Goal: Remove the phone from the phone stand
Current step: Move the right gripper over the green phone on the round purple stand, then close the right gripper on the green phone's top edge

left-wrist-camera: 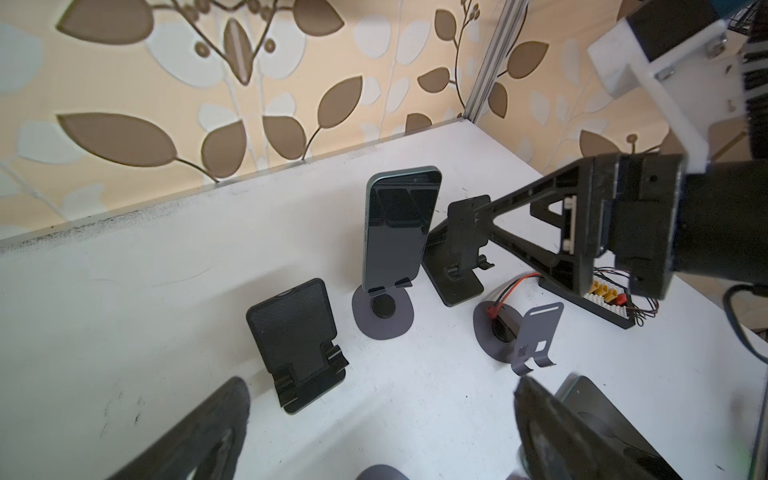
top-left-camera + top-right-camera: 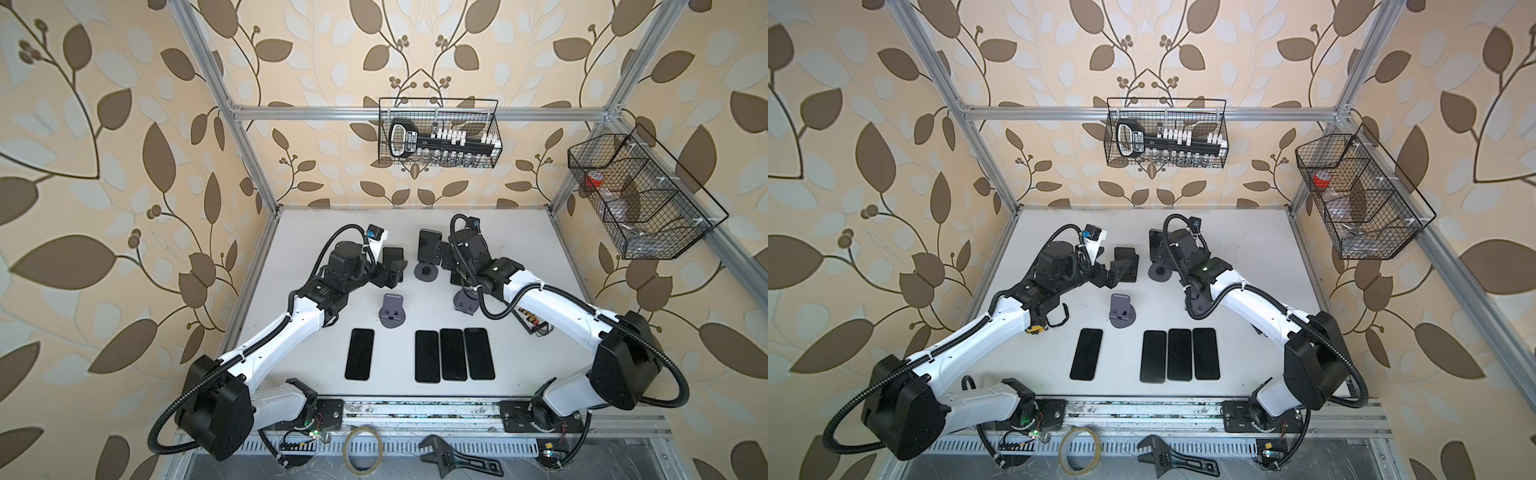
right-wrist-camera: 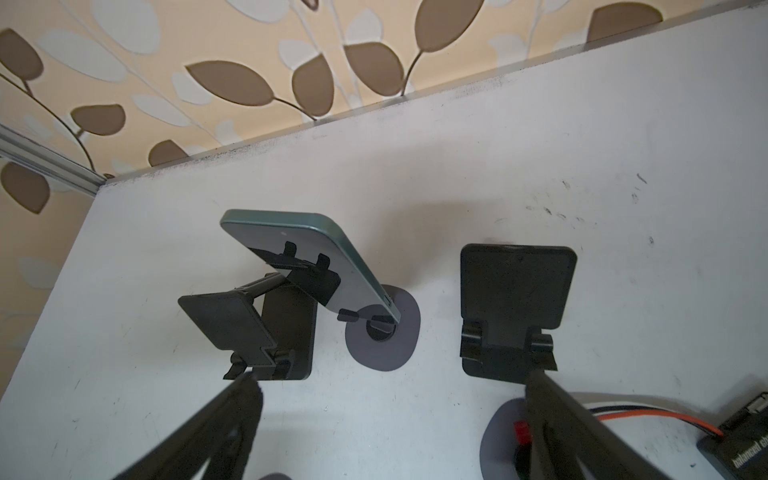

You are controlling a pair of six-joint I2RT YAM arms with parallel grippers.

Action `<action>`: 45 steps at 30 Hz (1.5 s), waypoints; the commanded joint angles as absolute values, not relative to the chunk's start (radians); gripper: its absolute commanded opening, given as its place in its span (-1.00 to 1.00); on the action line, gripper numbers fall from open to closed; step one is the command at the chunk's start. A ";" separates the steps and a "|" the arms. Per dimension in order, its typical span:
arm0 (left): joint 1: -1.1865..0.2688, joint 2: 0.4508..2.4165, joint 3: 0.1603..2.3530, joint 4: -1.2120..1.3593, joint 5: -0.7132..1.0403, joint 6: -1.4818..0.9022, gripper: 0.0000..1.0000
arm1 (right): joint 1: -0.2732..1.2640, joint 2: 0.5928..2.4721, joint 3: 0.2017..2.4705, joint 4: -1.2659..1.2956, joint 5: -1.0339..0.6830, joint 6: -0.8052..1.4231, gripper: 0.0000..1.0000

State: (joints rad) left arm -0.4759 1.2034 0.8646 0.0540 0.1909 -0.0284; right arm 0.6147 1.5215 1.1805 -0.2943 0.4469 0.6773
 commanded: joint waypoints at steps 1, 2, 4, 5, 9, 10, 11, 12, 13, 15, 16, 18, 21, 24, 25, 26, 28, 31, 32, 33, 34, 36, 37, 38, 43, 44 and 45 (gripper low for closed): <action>-0.469 1.170 0.871 0.063 0.163 -0.035 0.98 | 0.616 1.548 1.210 -0.241 0.475 0.687 0.99; -0.469 1.168 0.870 0.063 0.163 -0.036 0.98 | 0.618 1.554 1.210 -0.231 0.477 0.686 0.99; -0.469 1.165 0.871 0.060 0.164 -0.039 0.98 | 0.625 1.563 1.206 -0.208 0.485 0.679 0.99; -0.471 1.163 0.873 0.060 0.164 -0.040 0.98 | 0.630 1.568 1.204 -0.192 0.492 0.672 0.99; -0.476 1.161 0.871 0.057 0.165 -0.036 0.98 | 0.643 1.588 1.203 -0.156 0.522 0.654 0.99; -0.477 1.161 0.871 0.057 0.167 -0.037 0.98 | 0.646 1.593 1.202 -0.149 0.531 0.651 0.98; -0.479 1.161 0.871 0.056 0.168 -0.038 0.98 | 0.649 1.598 1.203 -0.142 0.539 0.646 0.98; -0.480 1.160 0.871 0.055 0.168 -0.037 0.98 | 0.653 1.602 1.204 -0.135 0.549 0.642 0.98; -0.480 1.160 0.871 0.055 0.169 -0.037 0.98 | 0.656 1.607 1.204 -0.126 0.556 0.638 0.98; -0.483 1.160 0.871 0.054 0.166 -0.037 0.98 | 0.663 1.620 1.204 -0.112 0.571 0.628 0.98; -0.485 1.160 0.871 0.054 0.166 -0.037 0.98 | 0.664 1.626 1.207 -0.109 0.572 0.627 0.98; -0.486 1.158 0.873 0.051 0.161 -0.036 0.98 | 0.667 1.644 1.211 -0.101 0.578 0.625 0.98; -0.488 1.154 0.870 0.048 0.156 -0.037 0.98 | 0.671 1.671 1.222 -0.095 0.583 0.626 0.99; -0.491 1.149 0.870 0.048 0.151 -0.034 0.98 | 0.676 1.697 1.235 -0.085 0.596 0.626 1.00; -0.491 1.147 0.870 0.048 0.149 -0.032 0.98 | 0.679 1.703 1.239 -0.084 0.602 0.627 0.99; -0.491 1.146 0.870 0.048 0.147 -0.031 0.98 | 0.681 1.712 1.244 -0.081 0.609 0.630 0.99; -0.492 1.144 0.870 0.046 0.146 -0.026 0.98 | 0.686 1.725 1.250 -0.074 0.623 0.632 0.99; -0.495 1.141 0.871 0.040 0.137 -0.021 0.98 | 0.690 1.744 1.260 -0.071 0.639 0.647 0.99; -0.496 1.141 0.872 0.038 0.134 -0.021 0.98 | 0.690 1.752 1.264 -0.071 0.645 0.651 0.99; -0.498 1.140 0.871 0.037 0.132 -0.021 0.98 | 0.690 1.759 1.266 -0.071 0.651 0.657 0.99; -0.500 1.138 0.872 0.037 0.130 -0.020 0.98 | 0.690 1.765 1.270 -0.069 0.656 0.661 0.99; -0.503 1.134 0.869 0.037 0.125 -0.018 0.98 | 0.690 1.779 1.276 -0.069 0.663 0.671 0.99; -0.504 1.133 0.870 0.037 0.121 -0.018 0.98 | 0.690 1.785 1.278 -0.069 0.665 0.676 0.99; -0.506 1.131 0.870 0.035 0.117 -0.017 0.98 | 0.690 1.791 1.282 -0.069 0.669 0.680 0.99; -0.514 1.118 0.865 0.034 0.095 -0.011 0.98 | 0.690 1.831 1.308 -0.074 0.671 0.704 0.99; -0.514 1.115 0.864 0.034 0.088 -0.008 0.98 | 0.690 1.838 1.315 -0.075 0.671 0.708 0.99; -0.515 1.111 0.862 0.034 0.083 -0.005 0.98 | 0.690 1.846 1.321 -0.079 0.672 0.714 0.99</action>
State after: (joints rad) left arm -0.5053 1.1511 0.8642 0.0116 0.1169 -0.0261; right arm 0.6853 1.8206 1.2751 -0.0784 0.6445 0.6872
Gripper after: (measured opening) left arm 0.989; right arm 0.995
